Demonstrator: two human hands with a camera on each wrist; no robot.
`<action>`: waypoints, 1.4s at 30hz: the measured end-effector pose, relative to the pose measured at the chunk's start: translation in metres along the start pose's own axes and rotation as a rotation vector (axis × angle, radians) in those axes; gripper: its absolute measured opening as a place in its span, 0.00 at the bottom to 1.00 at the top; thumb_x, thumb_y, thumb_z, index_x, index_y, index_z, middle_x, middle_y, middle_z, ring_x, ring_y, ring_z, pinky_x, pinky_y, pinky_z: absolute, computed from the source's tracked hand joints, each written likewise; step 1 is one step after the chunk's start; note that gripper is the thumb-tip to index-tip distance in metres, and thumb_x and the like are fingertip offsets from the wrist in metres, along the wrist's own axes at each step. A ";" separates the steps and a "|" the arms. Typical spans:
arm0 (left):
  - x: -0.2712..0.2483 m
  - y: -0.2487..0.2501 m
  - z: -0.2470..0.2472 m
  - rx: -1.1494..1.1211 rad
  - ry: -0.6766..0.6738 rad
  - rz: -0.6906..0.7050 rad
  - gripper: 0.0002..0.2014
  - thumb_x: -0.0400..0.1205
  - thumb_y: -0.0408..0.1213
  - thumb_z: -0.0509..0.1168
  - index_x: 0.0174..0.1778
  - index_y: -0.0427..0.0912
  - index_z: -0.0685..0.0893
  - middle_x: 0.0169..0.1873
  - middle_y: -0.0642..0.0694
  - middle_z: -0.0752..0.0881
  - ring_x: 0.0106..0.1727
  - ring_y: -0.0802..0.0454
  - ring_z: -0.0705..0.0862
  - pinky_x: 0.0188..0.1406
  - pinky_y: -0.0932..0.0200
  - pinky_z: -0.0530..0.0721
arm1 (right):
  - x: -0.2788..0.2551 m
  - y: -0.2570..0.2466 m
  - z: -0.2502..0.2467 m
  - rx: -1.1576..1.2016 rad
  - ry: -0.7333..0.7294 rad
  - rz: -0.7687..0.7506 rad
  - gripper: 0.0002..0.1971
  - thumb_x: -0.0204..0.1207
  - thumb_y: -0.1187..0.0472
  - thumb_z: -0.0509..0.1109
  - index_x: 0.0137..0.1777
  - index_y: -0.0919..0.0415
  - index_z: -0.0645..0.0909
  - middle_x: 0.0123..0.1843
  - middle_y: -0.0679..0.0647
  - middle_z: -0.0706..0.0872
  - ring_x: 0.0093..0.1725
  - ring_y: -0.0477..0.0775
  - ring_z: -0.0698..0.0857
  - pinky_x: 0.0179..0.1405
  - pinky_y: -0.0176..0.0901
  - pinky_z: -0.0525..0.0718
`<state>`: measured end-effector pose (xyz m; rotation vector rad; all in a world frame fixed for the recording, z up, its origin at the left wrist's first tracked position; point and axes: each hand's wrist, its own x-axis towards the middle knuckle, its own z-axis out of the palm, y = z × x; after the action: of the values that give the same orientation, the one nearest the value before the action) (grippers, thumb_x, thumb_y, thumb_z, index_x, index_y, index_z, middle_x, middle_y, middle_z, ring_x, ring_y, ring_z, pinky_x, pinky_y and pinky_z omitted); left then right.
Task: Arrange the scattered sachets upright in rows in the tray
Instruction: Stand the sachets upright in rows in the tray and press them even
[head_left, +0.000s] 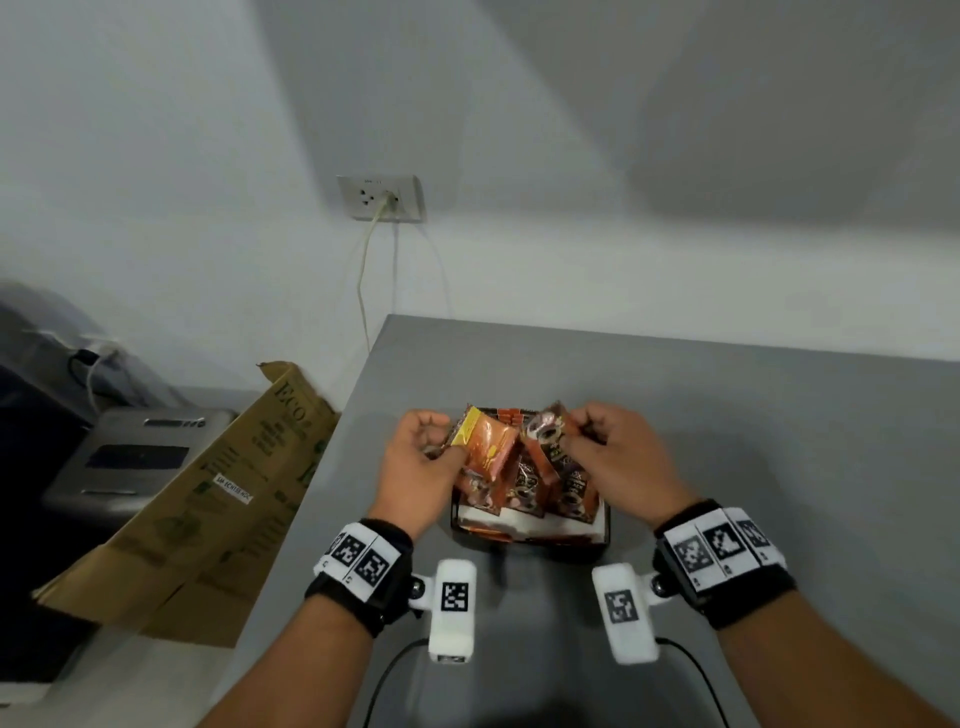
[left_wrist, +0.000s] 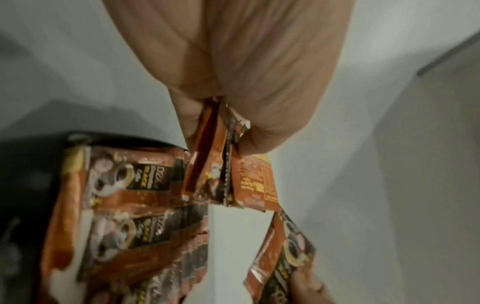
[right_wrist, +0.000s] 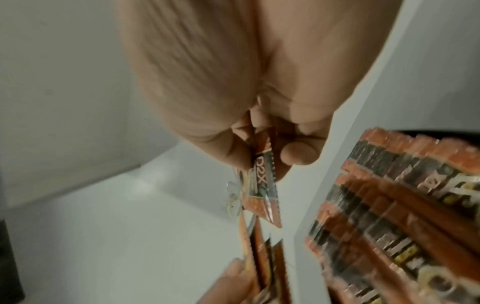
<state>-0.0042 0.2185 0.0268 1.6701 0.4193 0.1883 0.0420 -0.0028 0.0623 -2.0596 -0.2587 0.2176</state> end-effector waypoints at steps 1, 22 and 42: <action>0.001 0.002 0.003 -0.058 0.022 -0.047 0.15 0.78 0.23 0.70 0.54 0.46 0.78 0.49 0.36 0.87 0.41 0.34 0.89 0.41 0.37 0.90 | -0.001 -0.004 0.001 0.069 0.022 0.017 0.07 0.78 0.63 0.73 0.44 0.49 0.84 0.41 0.46 0.91 0.39 0.46 0.90 0.41 0.46 0.88; -0.014 0.027 0.035 -0.695 -0.502 -0.538 0.17 0.67 0.27 0.66 0.52 0.31 0.85 0.44 0.33 0.88 0.39 0.40 0.89 0.40 0.50 0.88 | -0.011 -0.024 0.017 -0.309 -0.205 -0.365 0.21 0.62 0.49 0.81 0.50 0.51 0.78 0.83 0.42 0.65 0.83 0.42 0.58 0.78 0.39 0.59; -0.010 0.036 0.043 -0.672 -0.434 -0.356 0.28 0.66 0.21 0.66 0.64 0.38 0.82 0.52 0.28 0.86 0.48 0.35 0.87 0.44 0.43 0.89 | -0.007 -0.026 -0.003 0.025 -0.143 -0.140 0.22 0.66 0.49 0.83 0.57 0.43 0.77 0.66 0.40 0.81 0.62 0.37 0.83 0.60 0.37 0.83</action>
<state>0.0080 0.1722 0.0565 0.9174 0.2721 -0.2733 0.0335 0.0052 0.0872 -1.9941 -0.4842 0.2805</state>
